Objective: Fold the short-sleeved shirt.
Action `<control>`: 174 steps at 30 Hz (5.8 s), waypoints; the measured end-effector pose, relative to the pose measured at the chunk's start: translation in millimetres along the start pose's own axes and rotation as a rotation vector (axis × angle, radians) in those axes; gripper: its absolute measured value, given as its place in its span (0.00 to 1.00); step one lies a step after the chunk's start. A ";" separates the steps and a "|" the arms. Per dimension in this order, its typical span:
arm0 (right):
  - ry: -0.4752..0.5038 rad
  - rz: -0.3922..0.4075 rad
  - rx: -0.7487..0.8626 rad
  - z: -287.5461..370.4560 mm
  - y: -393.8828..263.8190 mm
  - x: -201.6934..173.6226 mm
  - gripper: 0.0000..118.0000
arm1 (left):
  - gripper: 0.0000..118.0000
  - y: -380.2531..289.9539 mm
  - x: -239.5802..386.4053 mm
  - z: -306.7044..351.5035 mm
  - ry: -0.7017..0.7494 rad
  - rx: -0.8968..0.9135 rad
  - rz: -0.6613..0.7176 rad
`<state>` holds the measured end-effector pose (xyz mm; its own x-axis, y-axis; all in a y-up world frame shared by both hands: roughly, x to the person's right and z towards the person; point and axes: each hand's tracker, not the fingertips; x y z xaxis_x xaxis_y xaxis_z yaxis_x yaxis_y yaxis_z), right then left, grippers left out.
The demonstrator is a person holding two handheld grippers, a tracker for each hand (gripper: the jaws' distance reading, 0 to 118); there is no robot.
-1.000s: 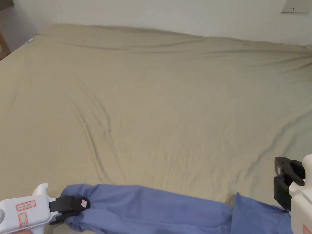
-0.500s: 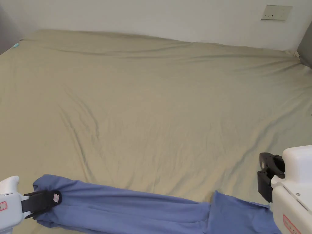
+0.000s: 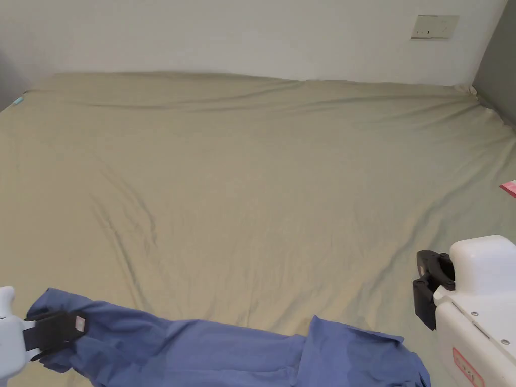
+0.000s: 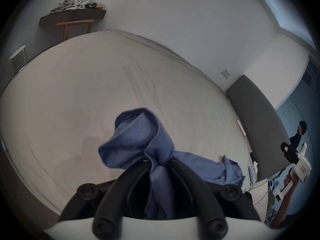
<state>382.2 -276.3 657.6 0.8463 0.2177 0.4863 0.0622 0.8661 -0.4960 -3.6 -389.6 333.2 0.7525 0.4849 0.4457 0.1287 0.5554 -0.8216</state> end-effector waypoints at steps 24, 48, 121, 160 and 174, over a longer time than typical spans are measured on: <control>-0.044 -0.107 -0.012 13.3 -31.0 54.6 0.02 | 0.88 -87.7 171.9 -163.9 -0.138 -0.383 -0.085; -0.024 -0.081 -0.021 24.3 -32.1 38.9 0.02 | 0.00 -154.2 184.3 -174.5 0.105 -0.154 -0.576; 0.016 -0.030 -0.020 14.0 -11.4 11.9 0.02 | 0.12 -4.7 65.1 -2.1 0.295 -0.089 -0.291; -0.010 -0.089 -0.046 20.8 -30.9 36.9 0.02 | 0.00 -86.1 196.5 -118.8 -0.018 -0.077 -0.405; -0.019 -0.086 -0.062 25.8 -36.1 35.9 0.02 | 0.00 -188.1 231.2 -167.2 0.187 -0.024 -0.815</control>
<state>396.6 -288.2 711.6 0.8263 0.1525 0.5422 0.1674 0.8527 -0.4948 254.2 -494.9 531.3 0.5121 -0.1842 0.8389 0.6916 0.6677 -0.2756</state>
